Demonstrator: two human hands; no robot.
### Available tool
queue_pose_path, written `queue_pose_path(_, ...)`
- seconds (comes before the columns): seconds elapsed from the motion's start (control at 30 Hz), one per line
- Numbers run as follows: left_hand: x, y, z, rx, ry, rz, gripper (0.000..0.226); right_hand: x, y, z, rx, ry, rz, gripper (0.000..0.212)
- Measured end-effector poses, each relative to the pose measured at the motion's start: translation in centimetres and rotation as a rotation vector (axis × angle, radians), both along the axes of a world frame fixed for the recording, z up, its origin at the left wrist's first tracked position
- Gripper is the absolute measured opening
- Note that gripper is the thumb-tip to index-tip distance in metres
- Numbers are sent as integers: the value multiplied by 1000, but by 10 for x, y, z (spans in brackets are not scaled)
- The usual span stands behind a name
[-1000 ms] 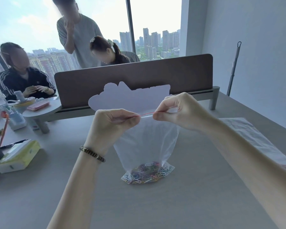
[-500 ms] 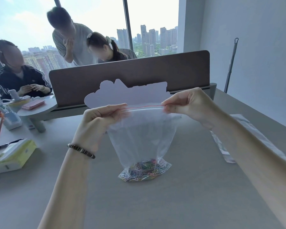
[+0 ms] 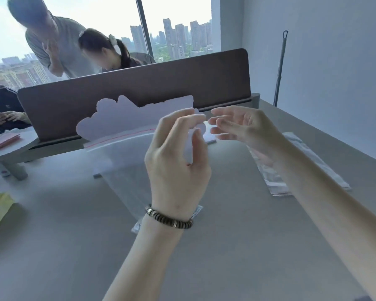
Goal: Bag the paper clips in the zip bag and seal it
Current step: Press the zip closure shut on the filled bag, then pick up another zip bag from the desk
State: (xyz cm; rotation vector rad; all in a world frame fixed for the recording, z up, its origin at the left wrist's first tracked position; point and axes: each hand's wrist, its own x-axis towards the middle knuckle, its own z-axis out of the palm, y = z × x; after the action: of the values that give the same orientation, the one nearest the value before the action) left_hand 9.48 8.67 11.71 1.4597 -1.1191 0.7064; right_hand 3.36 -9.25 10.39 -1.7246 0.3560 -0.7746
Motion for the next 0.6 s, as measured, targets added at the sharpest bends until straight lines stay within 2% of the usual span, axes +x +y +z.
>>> queue_pose_path(0.17, -18, -84, -45, 429, 605, -353, 24, -55, -48, -29, 74, 65, -189, 23)
queue_pose_path(0.33, -19, -164, -100, 736, 1060, -486, 51, -102, -112, -75, 128, 257, -433, 19)
queue_pose_path(0.43, -21, -204, -121, 761, 1261, -486, 54, -121, -148, -101, -28, 632, -574, 34)
queue_pose_path(0.5, -20, -226, -129, 731, 1349, -461, 73, -128, -168, -114, -81, 848, -586, 50)
queue_pose_path(0.53, -17, -236, -133, 705, 1384, -453, 77, -129, -176, -119, -77, 892, -582, 55)
queue_pose_path(0.6, -11, -252, -139, 649, 1443, -462, 72, -130, -191, -124, -71, 901, -599, 57)
